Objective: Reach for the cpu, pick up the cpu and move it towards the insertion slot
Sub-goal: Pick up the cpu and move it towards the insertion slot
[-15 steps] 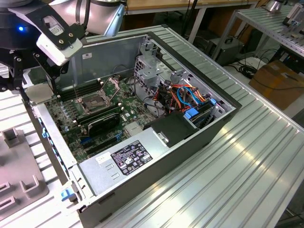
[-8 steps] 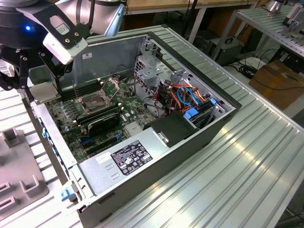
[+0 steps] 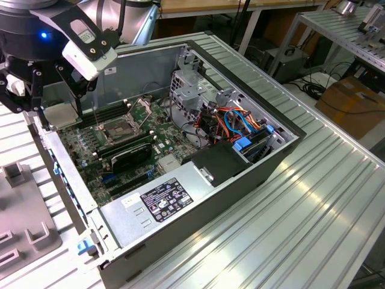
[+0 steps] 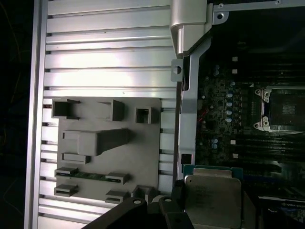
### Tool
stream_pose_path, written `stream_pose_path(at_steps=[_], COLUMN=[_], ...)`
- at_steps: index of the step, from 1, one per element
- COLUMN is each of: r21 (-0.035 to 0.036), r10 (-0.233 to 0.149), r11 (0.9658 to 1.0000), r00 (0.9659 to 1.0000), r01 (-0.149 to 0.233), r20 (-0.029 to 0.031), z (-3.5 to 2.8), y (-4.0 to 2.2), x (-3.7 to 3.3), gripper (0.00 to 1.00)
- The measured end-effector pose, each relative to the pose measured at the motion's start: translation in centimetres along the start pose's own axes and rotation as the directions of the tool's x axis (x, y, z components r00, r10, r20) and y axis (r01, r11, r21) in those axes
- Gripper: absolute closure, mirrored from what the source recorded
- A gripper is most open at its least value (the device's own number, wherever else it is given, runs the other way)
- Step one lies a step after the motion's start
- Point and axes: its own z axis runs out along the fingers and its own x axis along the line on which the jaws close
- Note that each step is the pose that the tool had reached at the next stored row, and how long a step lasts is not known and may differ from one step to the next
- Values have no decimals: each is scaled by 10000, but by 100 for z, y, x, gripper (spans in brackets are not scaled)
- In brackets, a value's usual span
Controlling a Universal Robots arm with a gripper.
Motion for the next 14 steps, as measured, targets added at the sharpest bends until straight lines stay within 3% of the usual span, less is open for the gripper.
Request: stream_pose_path(at_steps=[9,13,14], r21=[0,1,10], r10=[-3,-1,-1], r11=[10000,10000,10000], r00=[10000,10000,10000], r01=[3,1,1], r20=[1,0,0], z=[1,5,8], y=[0,-3,-5], x=[-13,-72,-121], gripper=[45,45,45])
